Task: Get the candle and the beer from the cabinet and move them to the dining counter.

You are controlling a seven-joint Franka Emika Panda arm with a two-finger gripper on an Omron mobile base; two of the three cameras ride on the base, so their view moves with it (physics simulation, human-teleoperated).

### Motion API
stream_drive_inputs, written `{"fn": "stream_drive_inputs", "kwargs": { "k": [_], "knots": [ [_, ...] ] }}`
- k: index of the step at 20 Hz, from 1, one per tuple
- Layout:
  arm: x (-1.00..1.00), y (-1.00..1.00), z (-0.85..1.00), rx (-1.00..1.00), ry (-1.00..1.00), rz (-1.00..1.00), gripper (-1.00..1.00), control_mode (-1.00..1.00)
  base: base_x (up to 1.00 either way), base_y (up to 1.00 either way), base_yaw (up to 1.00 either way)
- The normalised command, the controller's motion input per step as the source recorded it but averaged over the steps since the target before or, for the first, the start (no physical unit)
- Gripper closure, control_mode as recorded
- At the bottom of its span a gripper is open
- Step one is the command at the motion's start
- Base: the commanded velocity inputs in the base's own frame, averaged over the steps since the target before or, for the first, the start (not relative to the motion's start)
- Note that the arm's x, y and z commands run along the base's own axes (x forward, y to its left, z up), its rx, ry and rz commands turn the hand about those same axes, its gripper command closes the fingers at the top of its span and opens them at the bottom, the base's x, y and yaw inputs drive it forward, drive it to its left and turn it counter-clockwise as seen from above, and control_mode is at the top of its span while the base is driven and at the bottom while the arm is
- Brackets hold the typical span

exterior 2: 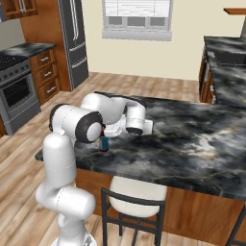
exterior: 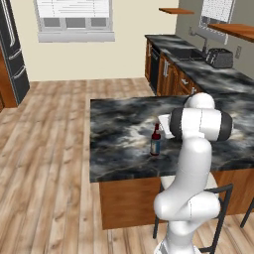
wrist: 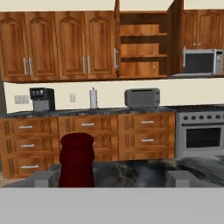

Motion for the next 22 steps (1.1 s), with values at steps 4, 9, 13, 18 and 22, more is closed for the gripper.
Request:
{"fn": "stream_drive_inputs", "kwargs": {
  "k": [4, 9, 13, 18, 22],
  "knots": [
    [-0.02, 0.00, 0.00, 0.00, -0.01, 0.00, -1.00, -1.00, 0.00, 0.00, 0.00],
    [-0.03, 0.00, 0.03, 0.00, -0.08, 0.00, -1.00, -1.00, 0.00, 0.00, 0.00],
    [0.00, 0.00, 0.14, 0.00, -0.06, 0.00, -1.00, -1.00, 0.00, 0.00, 0.00],
    [0.00, 0.00, 0.12, 0.00, -0.03, 0.00, -1.00, -1.00, 0.00, 0.00, 0.00],
    [-0.01, 0.00, 0.34, 0.00, 0.00, 0.00, -1.00, -1.00, 0.00, 0.00, 0.00]
  ]
}}
